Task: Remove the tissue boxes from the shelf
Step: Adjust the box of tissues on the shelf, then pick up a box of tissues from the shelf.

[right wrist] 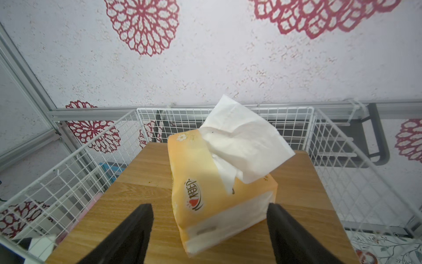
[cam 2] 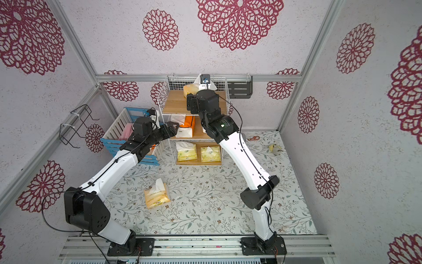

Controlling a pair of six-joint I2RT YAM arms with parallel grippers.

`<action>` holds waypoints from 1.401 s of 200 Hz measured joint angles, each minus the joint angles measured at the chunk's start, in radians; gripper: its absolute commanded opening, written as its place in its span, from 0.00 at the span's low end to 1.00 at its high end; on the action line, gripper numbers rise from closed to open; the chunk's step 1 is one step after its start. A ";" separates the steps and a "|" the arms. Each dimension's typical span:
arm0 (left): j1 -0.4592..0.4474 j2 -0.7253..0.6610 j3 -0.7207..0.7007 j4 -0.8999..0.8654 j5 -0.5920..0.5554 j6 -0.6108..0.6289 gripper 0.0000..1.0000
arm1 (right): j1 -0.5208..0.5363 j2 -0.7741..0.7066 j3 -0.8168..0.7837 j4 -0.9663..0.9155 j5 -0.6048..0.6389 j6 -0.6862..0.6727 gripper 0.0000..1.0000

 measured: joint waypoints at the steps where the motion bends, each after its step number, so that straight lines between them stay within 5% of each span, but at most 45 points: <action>1: 0.000 0.000 0.000 0.000 0.000 0.000 0.88 | 0.000 0.001 0.000 0.000 0.000 0.000 0.86; 79: 0.000 0.000 -0.018 0.006 0.012 0.002 0.88 | 0.002 0.068 0.000 0.030 0.044 -0.005 0.85; 123: -0.001 0.000 -0.024 0.008 0.014 0.002 0.88 | 0.006 0.095 -0.002 0.066 0.093 -0.056 0.73; 192: -0.004 -0.005 -0.023 -0.003 0.010 0.003 0.90 | 0.017 0.061 -0.141 0.241 0.127 -0.144 0.00; 280: -0.026 -0.139 0.018 -0.159 -0.054 0.035 0.98 | 0.030 -0.198 -0.448 0.320 0.019 -0.188 0.00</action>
